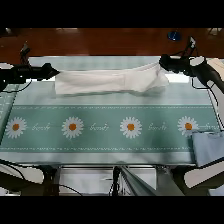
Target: Fold the shirts.
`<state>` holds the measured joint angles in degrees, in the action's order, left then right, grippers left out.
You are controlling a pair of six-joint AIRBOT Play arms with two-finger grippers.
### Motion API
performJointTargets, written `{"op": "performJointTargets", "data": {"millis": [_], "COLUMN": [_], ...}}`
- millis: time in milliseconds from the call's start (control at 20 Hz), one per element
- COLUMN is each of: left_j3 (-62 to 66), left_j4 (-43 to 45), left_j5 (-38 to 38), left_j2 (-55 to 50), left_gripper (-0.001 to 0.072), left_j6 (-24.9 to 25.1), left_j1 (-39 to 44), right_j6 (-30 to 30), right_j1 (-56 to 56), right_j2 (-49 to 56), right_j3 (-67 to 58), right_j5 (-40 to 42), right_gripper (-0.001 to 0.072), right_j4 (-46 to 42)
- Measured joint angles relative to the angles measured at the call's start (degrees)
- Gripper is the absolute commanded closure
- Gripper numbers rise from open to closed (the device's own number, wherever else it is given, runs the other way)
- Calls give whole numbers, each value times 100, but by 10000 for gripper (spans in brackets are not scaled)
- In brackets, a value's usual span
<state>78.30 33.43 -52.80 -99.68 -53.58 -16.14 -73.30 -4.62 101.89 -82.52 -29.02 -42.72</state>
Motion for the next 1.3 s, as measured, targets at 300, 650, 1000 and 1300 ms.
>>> {"op": "performJointTargets", "data": {"millis": [300,650,1000,1300], "left_j3": [28,33,385,511], "left_j4": [168,269,278,286], "left_j5": [378,651,586,-20], "left_j2": [-168,-306,24,501], "left_gripper": [676,204,174,216], "left_j6": [-7,-9,-52,-107], "left_j1": [4,127,-426,-857], "right_j6": [22,46,-291,-789], "right_j1": [0,107,-343,-1447], "right_j2": [245,350,-225,251], "right_j3": [-11,-13,-824,-2094], "right_j5": [216,385,-605,-2970], "right_gripper": [693,338,216,128], "right_j4": [101,173,-927,-1368]}}
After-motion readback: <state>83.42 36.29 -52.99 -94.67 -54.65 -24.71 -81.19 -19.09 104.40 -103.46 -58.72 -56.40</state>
